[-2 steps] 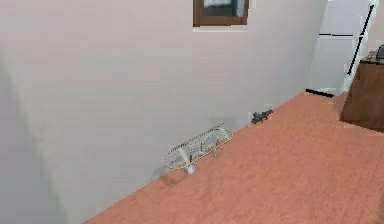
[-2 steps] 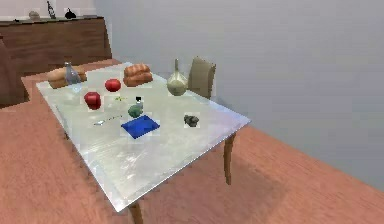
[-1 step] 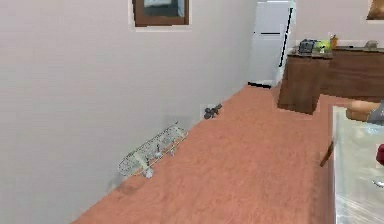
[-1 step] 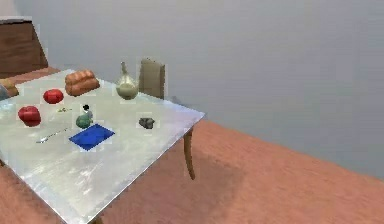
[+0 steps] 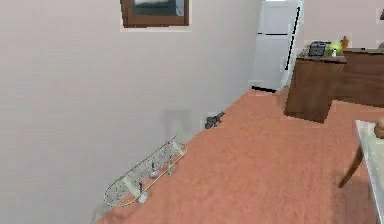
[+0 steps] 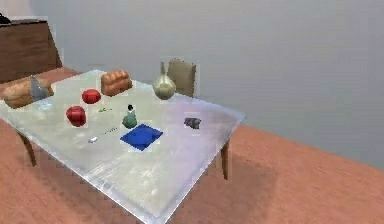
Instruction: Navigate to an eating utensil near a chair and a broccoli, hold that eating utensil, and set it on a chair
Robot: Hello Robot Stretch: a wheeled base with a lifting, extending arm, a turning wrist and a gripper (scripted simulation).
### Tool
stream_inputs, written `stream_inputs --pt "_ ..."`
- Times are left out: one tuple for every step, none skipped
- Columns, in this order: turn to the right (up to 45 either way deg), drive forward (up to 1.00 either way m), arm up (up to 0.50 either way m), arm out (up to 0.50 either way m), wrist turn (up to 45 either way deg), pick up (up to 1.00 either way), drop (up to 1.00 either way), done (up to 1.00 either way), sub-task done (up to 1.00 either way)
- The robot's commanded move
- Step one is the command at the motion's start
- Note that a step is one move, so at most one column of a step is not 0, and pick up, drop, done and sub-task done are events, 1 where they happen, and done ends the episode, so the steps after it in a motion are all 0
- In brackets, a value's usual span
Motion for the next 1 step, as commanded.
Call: stream_inputs --pt "-24.0 0.00 0.00 0.00 0.0 0.00 0.00 0.00 0.00"
